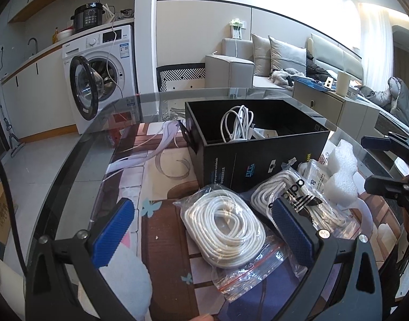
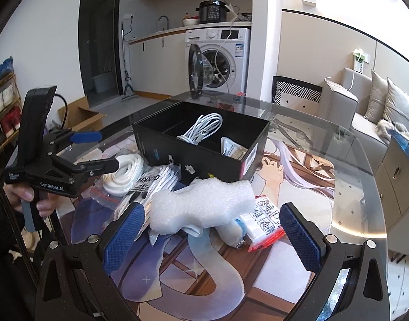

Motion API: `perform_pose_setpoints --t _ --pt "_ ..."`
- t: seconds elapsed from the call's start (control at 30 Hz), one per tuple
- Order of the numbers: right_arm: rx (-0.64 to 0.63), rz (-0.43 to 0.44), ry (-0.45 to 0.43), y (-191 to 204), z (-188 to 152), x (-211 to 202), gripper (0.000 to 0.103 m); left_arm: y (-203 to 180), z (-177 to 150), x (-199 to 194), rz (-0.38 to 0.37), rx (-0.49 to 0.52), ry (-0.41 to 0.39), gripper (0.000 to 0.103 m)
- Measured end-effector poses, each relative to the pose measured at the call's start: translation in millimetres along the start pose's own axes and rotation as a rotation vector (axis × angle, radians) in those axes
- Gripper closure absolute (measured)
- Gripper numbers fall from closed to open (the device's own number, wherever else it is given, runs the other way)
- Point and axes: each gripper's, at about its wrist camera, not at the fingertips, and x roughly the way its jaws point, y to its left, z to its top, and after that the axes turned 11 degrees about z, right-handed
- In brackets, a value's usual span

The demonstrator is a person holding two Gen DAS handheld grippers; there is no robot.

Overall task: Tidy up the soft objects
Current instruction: 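Move the right tool to the white foam piece and close on it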

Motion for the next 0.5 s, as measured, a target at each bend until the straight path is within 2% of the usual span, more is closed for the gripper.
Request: perform_pose_setpoints --t 0.23,0.5 --pt "-0.052 -0.008 0.043 5 -3 10 0.001 -1 -2 3 0.0 0.002 0.006 0.0" --pt "-0.074 0.028 0.068 8 0 21 0.001 0 -3 7 0.0 0.001 0.012 0.0"
